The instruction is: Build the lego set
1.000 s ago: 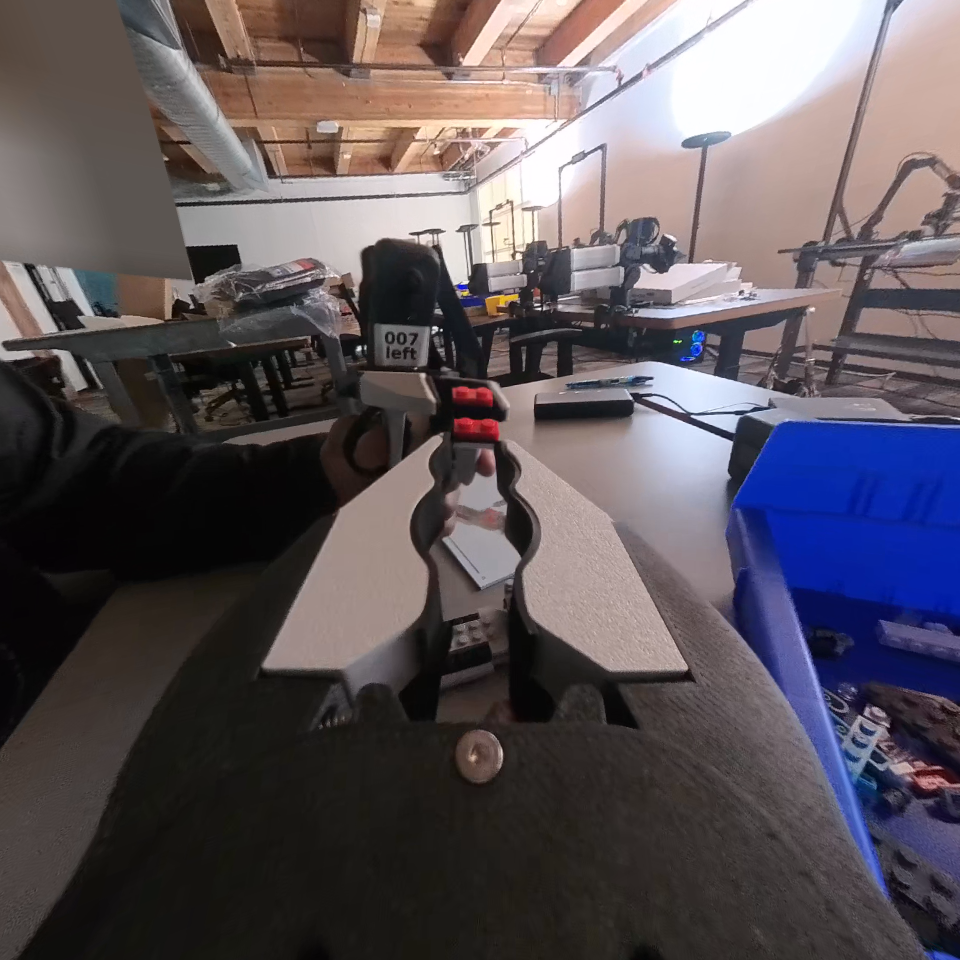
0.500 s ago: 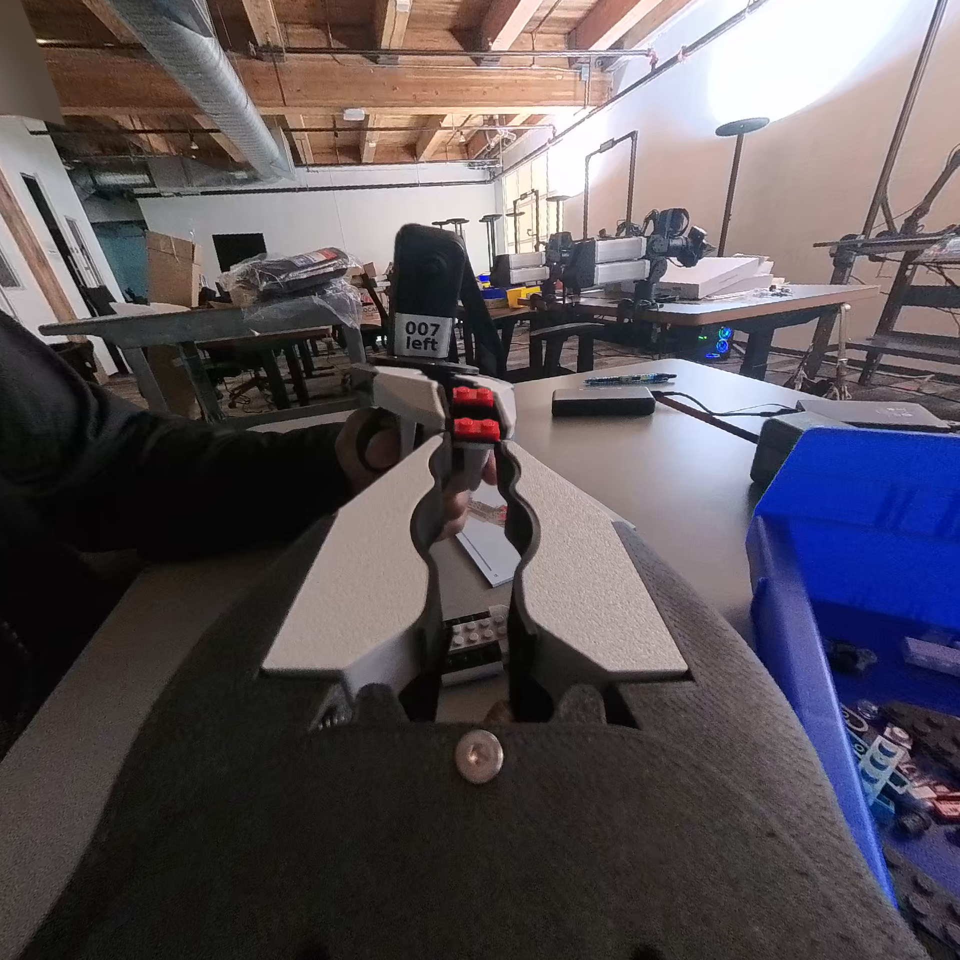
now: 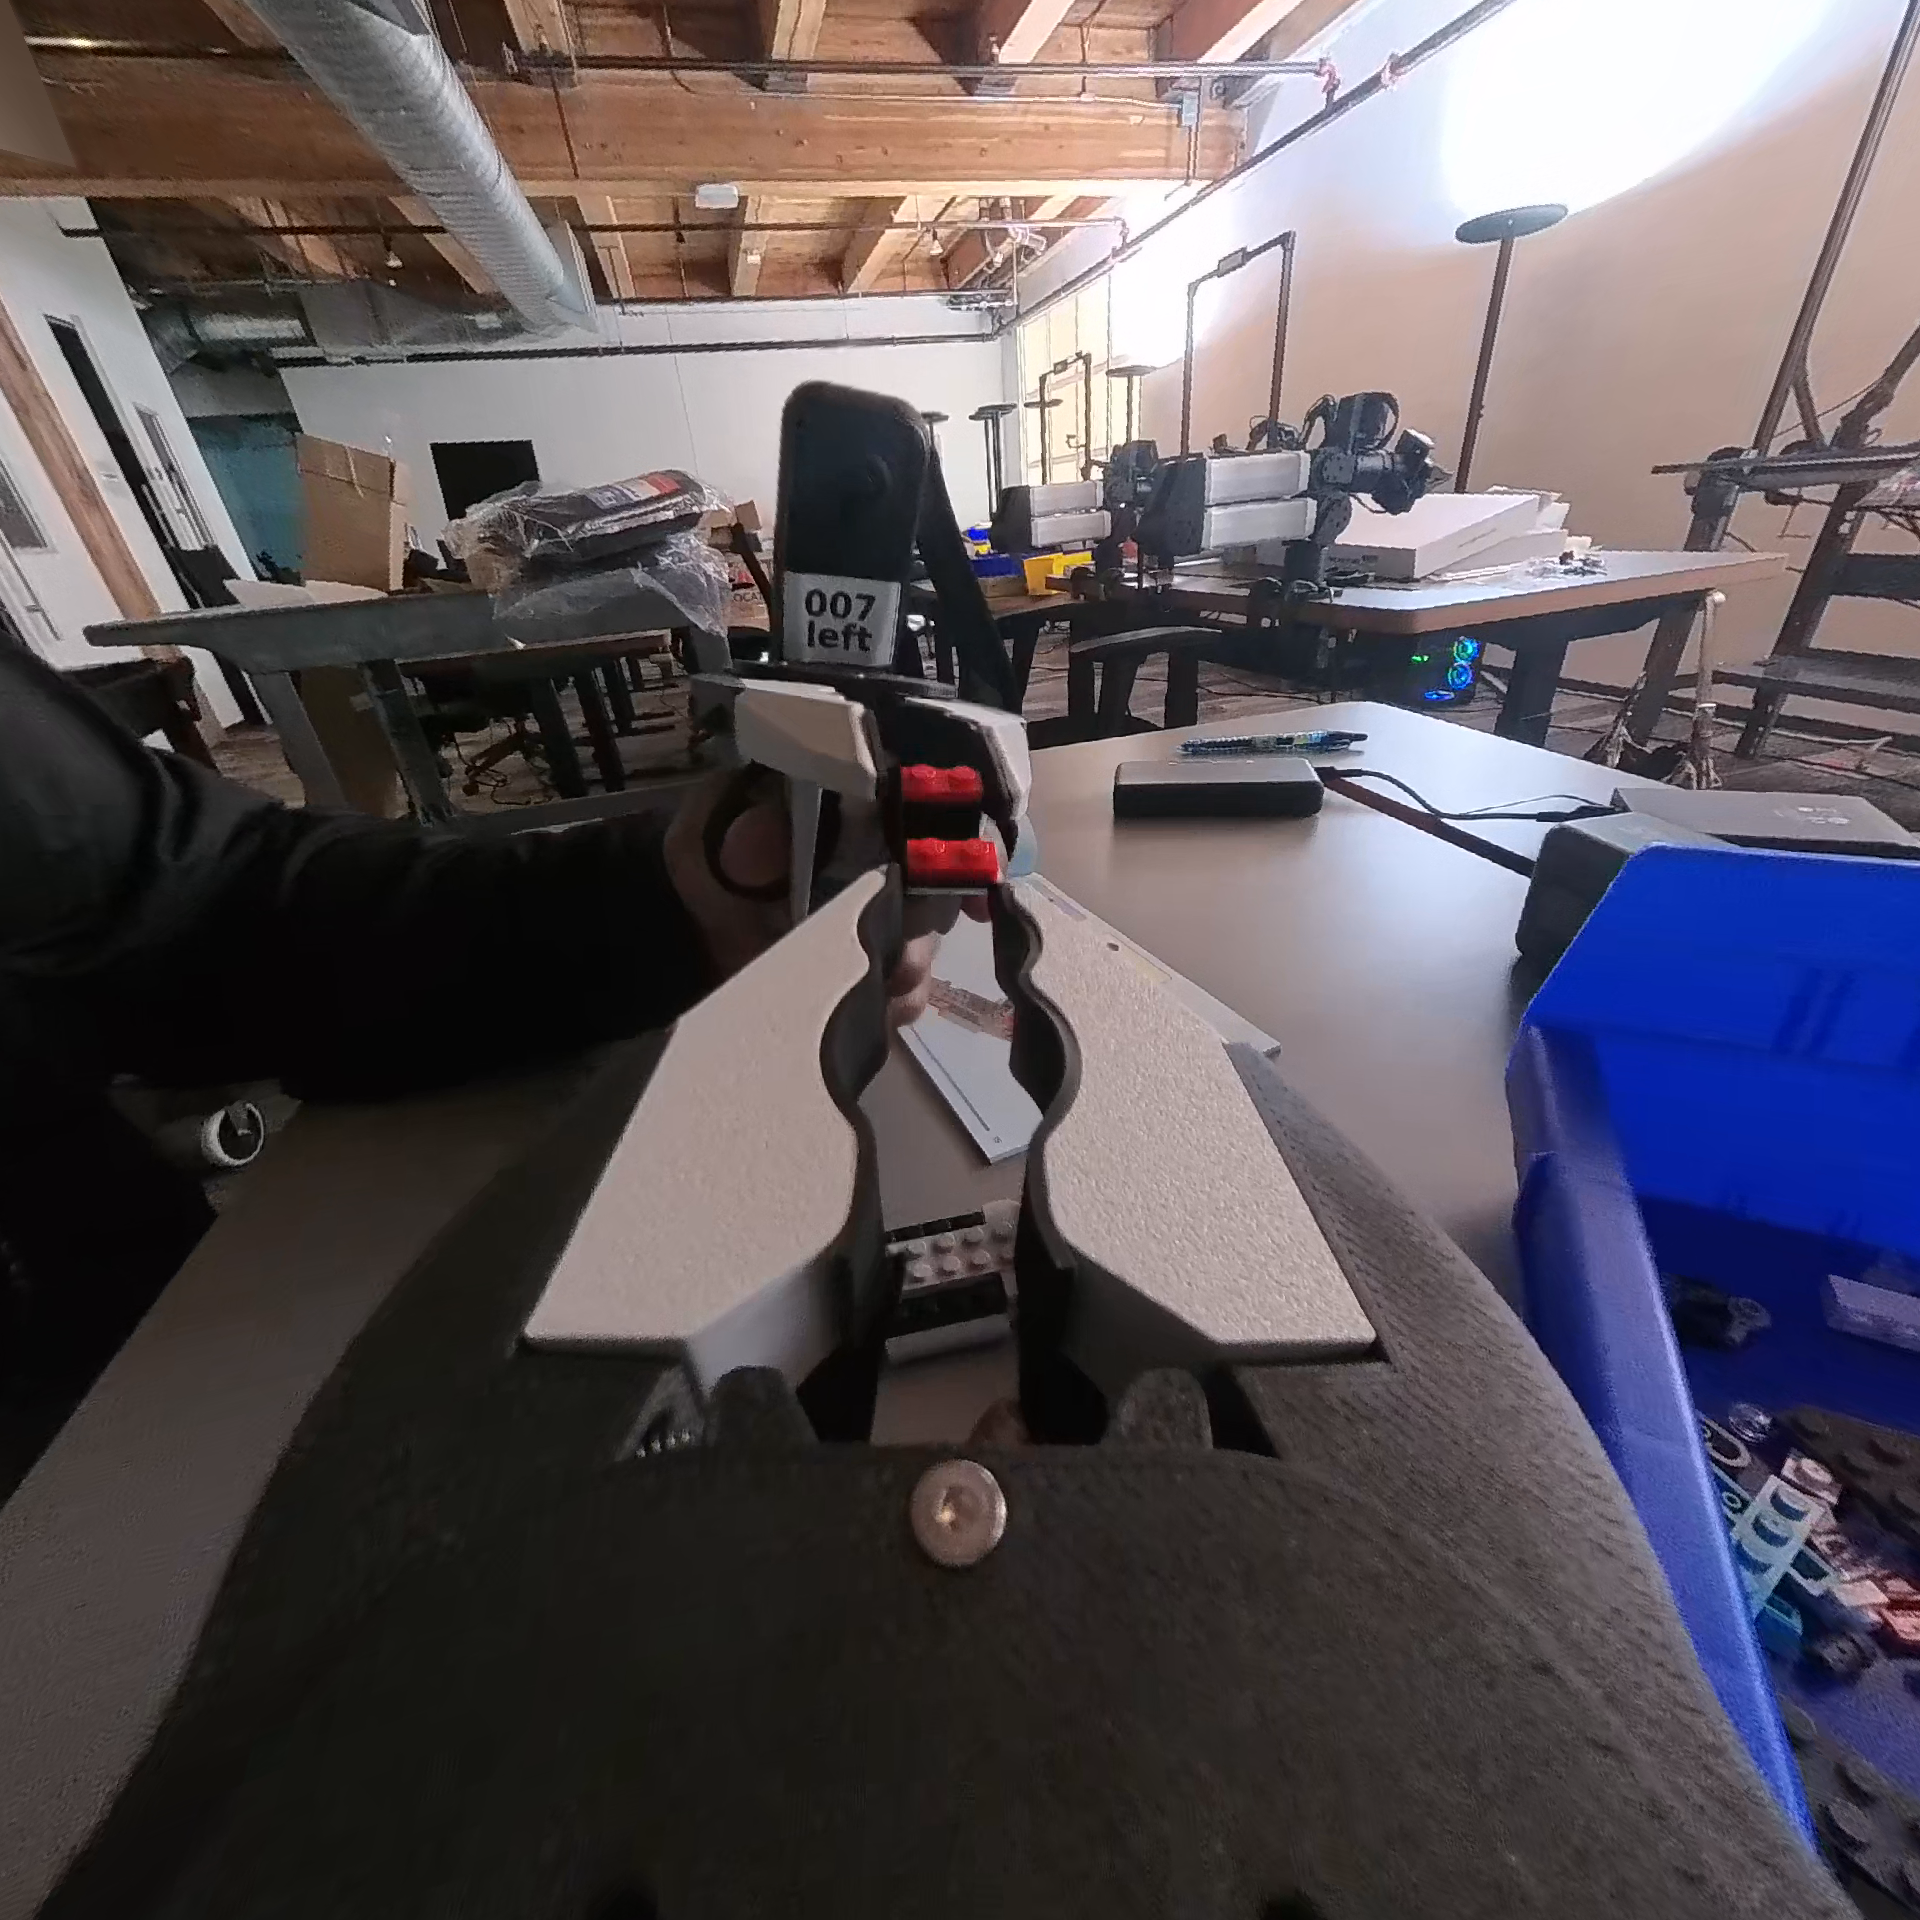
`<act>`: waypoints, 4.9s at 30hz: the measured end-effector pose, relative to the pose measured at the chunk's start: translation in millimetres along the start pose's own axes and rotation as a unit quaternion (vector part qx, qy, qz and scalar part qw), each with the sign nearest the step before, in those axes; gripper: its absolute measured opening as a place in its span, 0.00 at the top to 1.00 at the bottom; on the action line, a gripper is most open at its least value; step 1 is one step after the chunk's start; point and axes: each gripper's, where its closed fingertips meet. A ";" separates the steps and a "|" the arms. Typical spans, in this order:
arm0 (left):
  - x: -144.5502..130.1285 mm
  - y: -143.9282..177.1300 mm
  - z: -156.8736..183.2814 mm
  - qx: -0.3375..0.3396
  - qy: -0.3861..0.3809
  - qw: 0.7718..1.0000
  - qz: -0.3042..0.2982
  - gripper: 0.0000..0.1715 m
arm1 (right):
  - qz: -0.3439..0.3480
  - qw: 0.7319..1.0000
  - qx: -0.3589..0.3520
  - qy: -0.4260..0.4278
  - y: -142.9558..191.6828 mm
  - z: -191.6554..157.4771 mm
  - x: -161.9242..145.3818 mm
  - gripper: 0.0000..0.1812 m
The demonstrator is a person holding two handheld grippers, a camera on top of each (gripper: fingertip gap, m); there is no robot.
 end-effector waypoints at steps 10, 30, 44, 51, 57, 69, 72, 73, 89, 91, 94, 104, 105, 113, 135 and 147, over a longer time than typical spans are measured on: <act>-10.4 2.6 -6.5 0.020 -0.024 0.998 -0.050 0.86 | -0.038 0.999 -0.006 0.007 -2.4 0.3 -11.3 0.90; -63.1 13.6 -25.2 0.025 -0.024 0.983 -0.181 0.85 | -0.149 0.988 -0.023 -0.035 -5.3 8.6 -51.8 0.90; -99.8 19.6 -35.4 0.073 -0.083 0.948 -0.298 0.89 | -0.287 0.957 -0.046 0.000 0.5 8.8 -93.5 0.90; -109.4 20.8 -37.0 0.093 -0.110 0.933 -0.330 0.89 | -0.318 0.946 -0.057 0.028 2.9 9.8 -102.3 0.90; -112.7 21.2 -41.2 0.103 -0.105 0.930 -0.335 0.89 | -0.329 0.942 -0.065 0.026 5.0 12.3 -105.6 0.91; -114.9 18.1 -42.1 0.111 -0.101 0.929 -0.339 0.89 | -0.334 0.940 -0.068 0.025 7.1 12.6 -107.2 0.90; -113.7 17.7 -42.3 0.112 -0.096 0.931 -0.334 0.89 | -0.335 0.939 -0.069 0.024 6.9 12.9 -107.8 0.89; -112.9 17.5 -42.6 0.113 -0.094 0.932 -0.331 0.89 | -0.336 0.939 -0.069 0.024 6.9 13.0 -107.9 0.89; -105.2 18.3 -41.8 0.119 -0.083 0.937 -0.318 0.82 | -0.331 0.941 -0.067 0.014 7.2 13.5 -107.0 0.89; -103.2 19.2 -41.9 0.119 -0.081 0.938 -0.314 0.82 | -0.331 0.941 -0.067 0.013 7.2 13.6 -106.8 0.89; -102.7 23.0 -44.4 0.126 -0.082 0.936 -0.319 0.82 | -0.330 0.941 -0.068 0.013 7.3 13.7 -106.7 0.89; -109.4 40.8 -43.9 0.125 -0.081 0.920 -0.363 0.87 | -0.331 0.941 -0.069 0.012 7.4 14.4 -106.8 0.89; -110.4 39.0 -43.2 0.124 -0.081 0.920 -0.363 0.89 | -0.331 0.941 -0.070 0.012 7.4 14.7 -106.8 0.89; -109.4 27.3 -44.1 0.131 -0.084 0.925 -0.347 0.94 | -0.330 0.940 -0.085 0.007 8.3 19.0 -106.5 0.89; -109.7 24.9 -47.0 0.141 -0.073 0.926 -0.342 0.95 | -0.328 0.938 -0.107 -0.006 10.7 25.9 -105.7 0.89; -112.0 28.7 -46.4 0.139 -0.048 0.926 -0.349 0.93 | -0.356 0.929 -0.103 -0.012 15.7 23.2 -113.9 0.88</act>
Point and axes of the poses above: each gripper's, where its closed fingertips meet, y back along the fingers, x out of its top, z = x × y across the jaws, and after that the axes turned 3 degrees about x, right-handed
